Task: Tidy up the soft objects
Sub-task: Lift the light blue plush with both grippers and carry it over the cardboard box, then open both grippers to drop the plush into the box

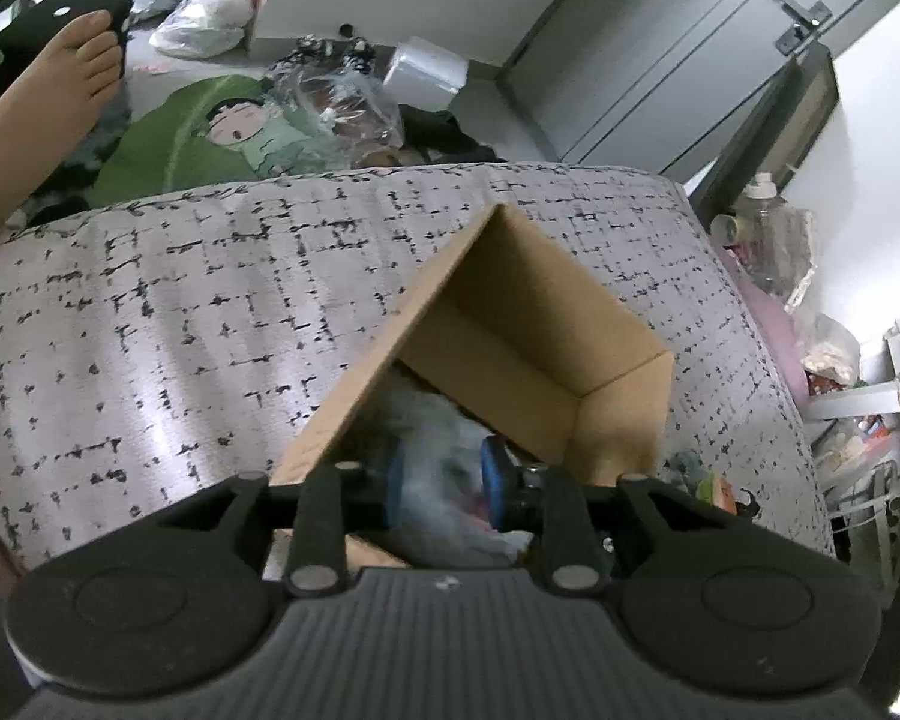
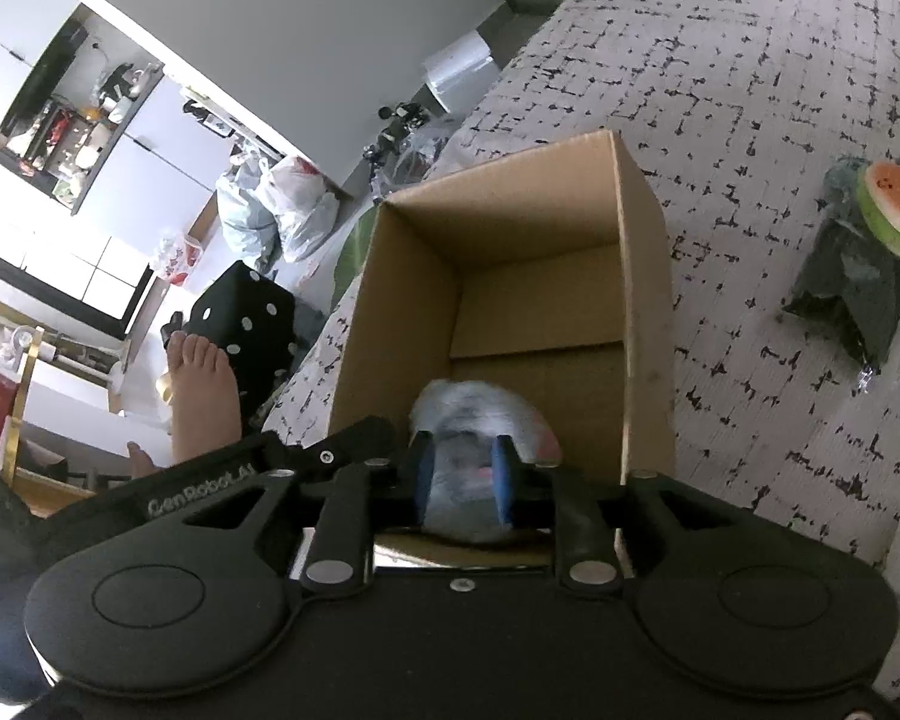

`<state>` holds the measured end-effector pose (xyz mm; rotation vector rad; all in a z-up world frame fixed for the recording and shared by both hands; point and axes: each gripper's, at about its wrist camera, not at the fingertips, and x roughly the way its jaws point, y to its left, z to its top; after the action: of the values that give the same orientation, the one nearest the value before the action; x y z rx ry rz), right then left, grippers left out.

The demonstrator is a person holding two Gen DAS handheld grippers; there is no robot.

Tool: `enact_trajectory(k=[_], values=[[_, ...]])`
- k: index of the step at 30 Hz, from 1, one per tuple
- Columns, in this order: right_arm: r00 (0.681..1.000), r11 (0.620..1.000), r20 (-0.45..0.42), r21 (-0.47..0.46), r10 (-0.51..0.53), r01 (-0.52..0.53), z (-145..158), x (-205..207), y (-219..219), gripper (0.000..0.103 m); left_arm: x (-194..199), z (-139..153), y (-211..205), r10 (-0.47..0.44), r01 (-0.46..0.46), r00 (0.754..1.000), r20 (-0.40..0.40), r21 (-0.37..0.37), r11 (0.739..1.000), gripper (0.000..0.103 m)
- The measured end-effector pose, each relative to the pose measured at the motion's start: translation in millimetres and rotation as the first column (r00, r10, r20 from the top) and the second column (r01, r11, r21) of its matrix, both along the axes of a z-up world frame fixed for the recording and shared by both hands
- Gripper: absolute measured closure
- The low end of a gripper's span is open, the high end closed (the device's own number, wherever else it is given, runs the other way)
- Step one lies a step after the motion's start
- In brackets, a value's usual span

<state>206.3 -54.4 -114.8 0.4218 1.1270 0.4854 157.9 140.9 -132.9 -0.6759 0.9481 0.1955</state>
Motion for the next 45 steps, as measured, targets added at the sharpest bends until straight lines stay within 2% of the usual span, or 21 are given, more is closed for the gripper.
enact_trajectory(k=[4, 5, 9, 11, 13, 15, 18, 21, 24, 29, 45], values=[[1.000, 1.000, 0.026, 0.005, -0.013, 0.013, 11, -6, -8, 0.056, -4, 6, 0, 0.014, -0.014, 1.000, -0.003, 0.002, 1.000, 0.060], [0.999, 1.000, 0.035, 0.005, -0.018, 0.018, 14, -7, -11, 0.054, -5, 8, -1, 0.017, -0.017, 1.000, -0.004, 0.006, 1.000, 0.053], [0.998, 0.999, 0.057, 0.003, -0.034, 0.034, 23, -11, -23, 0.049, -9, 18, -4, 0.037, -0.037, 0.999, -0.019, 0.029, 0.999, 0.039], [0.997, 0.999, 0.065, 0.004, -0.043, 0.043, 27, -14, -30, 0.042, -11, 24, -7, 0.038, -0.038, 0.999, -0.007, 0.042, 0.998, 0.030], [0.996, 0.998, 0.075, -0.015, -0.058, 0.059, 31, -16, -37, 0.024, -13, 29, -12, 0.036, -0.036, 0.999, 0.001, 0.062, 0.997, 0.027], [0.993, 0.996, 0.085, -0.020, -0.080, 0.082, 34, -20, -46, 0.016, -15, 33, -18, 0.035, -0.034, 0.999, 0.000, 0.081, 0.996, 0.026], [0.991, 0.994, 0.086, -0.014, -0.106, 0.107, 35, -22, -62, 0.015, -19, 38, -25, 0.028, -0.028, 1.000, 0.001, 0.096, 0.995, 0.024], [0.987, 0.991, 0.095, -0.030, -0.129, 0.132, 37, -26, -77, 0.012, -24, 44, -32, 0.026, -0.027, 1.000, 0.014, 0.107, 0.994, 0.018], [0.983, 0.988, 0.120, -0.044, -0.141, 0.147, 42, -33, -90, 0.005, -28, 48, -39, 0.024, -0.026, 1.000, 0.018, 0.120, 0.992, 0.016], [0.977, 0.985, 0.147, -0.045, -0.156, 0.165, 49, -42, -112, 0.000, -33, 56, -57, 0.006, -0.008, 1.000, 0.011, 0.147, 0.989, 0.016], [0.957, 0.978, 0.221, -0.038, -0.190, 0.203, 63, -63, -180, 0.000, -48, 73, -118, -0.053, 0.048, 0.998, 0.023, 0.179, 0.983, 0.016]])
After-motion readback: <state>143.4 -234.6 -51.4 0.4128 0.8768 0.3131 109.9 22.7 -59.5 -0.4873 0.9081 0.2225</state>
